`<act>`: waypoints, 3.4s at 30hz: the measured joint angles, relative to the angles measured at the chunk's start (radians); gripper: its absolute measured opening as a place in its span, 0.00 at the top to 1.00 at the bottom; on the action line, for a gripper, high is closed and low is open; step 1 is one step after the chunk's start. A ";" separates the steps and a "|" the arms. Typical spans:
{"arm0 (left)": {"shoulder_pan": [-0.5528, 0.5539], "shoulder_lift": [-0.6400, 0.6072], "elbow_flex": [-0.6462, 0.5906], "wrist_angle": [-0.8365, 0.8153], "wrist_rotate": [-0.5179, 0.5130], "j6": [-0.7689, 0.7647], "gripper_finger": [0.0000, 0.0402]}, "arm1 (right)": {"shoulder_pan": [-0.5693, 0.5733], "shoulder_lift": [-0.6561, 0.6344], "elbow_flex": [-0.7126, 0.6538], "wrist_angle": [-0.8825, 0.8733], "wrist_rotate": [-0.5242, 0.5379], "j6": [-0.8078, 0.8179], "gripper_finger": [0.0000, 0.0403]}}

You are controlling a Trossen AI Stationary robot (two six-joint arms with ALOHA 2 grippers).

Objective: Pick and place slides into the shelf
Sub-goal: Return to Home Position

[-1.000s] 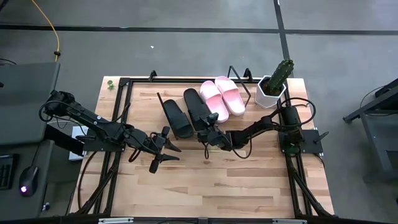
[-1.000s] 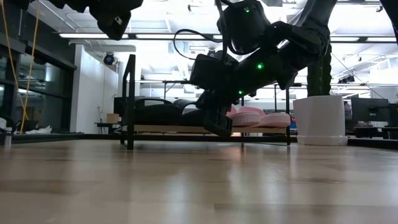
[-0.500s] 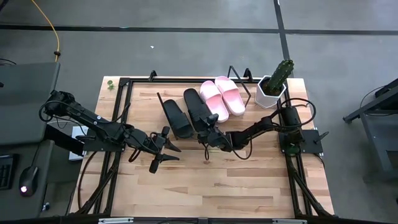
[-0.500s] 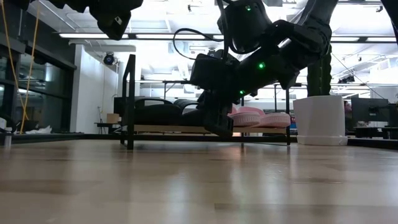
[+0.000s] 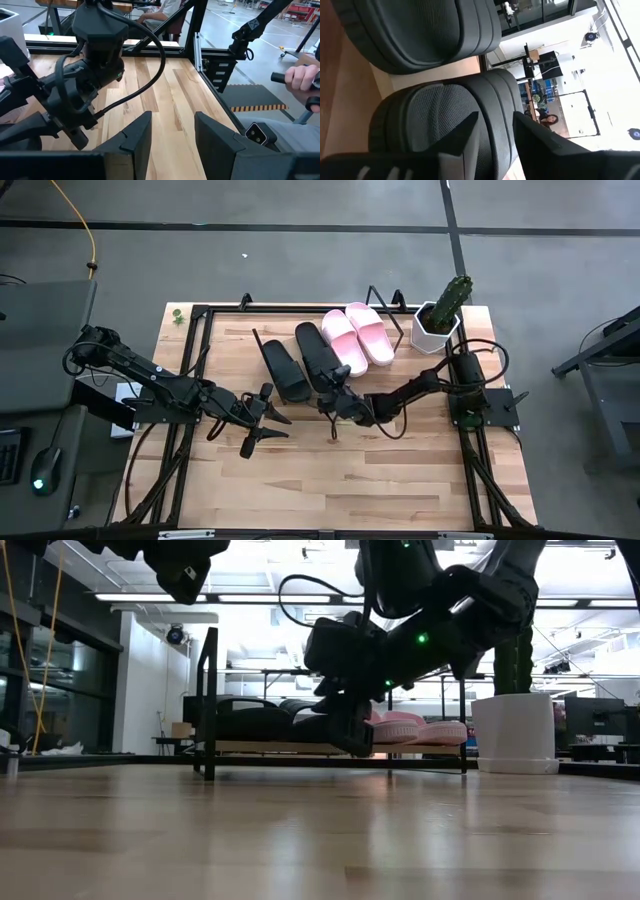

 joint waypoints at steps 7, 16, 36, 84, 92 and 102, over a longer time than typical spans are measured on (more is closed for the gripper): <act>0.000 0.000 0.000 0.000 0.000 0.000 0.67 | 0.006 0.000 0.000 0.001 0.024 0.000 0.69; 0.000 0.000 0.000 0.000 0.000 0.000 0.67 | 0.024 -0.001 0.000 0.002 0.023 0.050 0.66; 0.000 0.000 0.000 0.000 0.000 0.000 0.67 | 0.090 -0.130 0.000 0.055 0.059 0.032 0.66; 0.224 -0.264 0.000 -0.103 -0.102 0.260 0.67 | 0.054 -0.975 0.000 -0.729 -0.724 0.627 0.66; 0.369 -0.264 0.000 -0.107 0.025 0.250 0.67 | 0.024 -1.107 0.000 -0.857 -0.745 0.643 0.66; 0.412 -0.264 0.000 -0.145 0.132 0.198 0.67 | 0.025 -1.246 0.001 -1.010 -0.825 0.705 0.66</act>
